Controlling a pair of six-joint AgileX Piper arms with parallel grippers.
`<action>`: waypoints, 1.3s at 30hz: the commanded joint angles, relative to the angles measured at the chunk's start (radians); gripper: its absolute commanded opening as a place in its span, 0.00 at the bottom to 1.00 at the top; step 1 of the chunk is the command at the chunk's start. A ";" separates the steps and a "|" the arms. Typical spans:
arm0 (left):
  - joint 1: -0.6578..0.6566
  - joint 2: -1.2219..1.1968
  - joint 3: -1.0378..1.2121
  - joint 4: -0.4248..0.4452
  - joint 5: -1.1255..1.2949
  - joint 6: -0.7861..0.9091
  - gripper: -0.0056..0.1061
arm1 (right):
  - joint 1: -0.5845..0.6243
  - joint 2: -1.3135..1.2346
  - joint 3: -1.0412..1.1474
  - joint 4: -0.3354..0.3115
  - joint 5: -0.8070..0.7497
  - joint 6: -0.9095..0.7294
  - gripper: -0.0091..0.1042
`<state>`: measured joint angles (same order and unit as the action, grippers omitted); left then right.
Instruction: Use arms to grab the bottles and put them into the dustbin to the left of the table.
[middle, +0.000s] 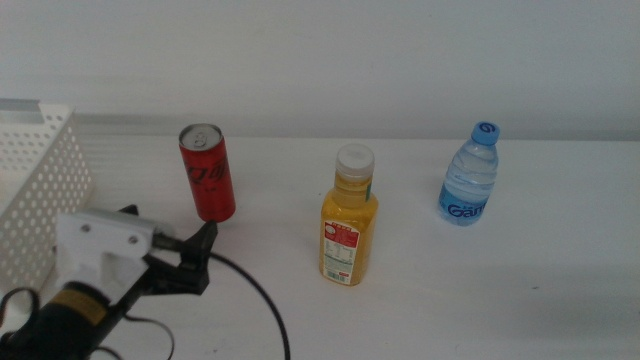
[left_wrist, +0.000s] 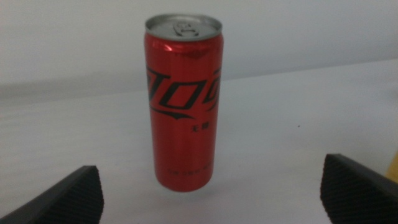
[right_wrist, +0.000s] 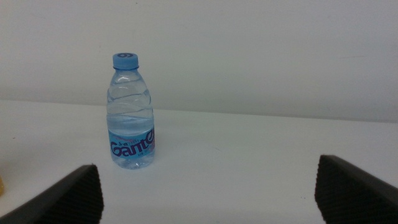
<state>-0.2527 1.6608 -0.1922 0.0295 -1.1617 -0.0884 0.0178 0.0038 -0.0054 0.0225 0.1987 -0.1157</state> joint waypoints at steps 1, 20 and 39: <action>-0.007 0.044 -0.047 0.007 0.016 -0.016 0.89 | -0.008 -0.040 0.044 -0.008 -0.009 -0.005 0.88; -0.007 0.255 -0.309 -0.015 0.113 -0.016 0.89 | -0.008 -0.040 0.044 -0.008 -0.009 -0.005 0.88; -0.007 0.394 -0.515 -0.064 0.196 -0.014 0.89 | -0.008 -0.040 0.044 -0.008 -0.009 -0.005 0.88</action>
<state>-0.2527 2.0425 -0.6955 -0.0242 -0.9802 -0.0965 0.0178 0.0038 -0.0054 0.0225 0.1987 -0.1157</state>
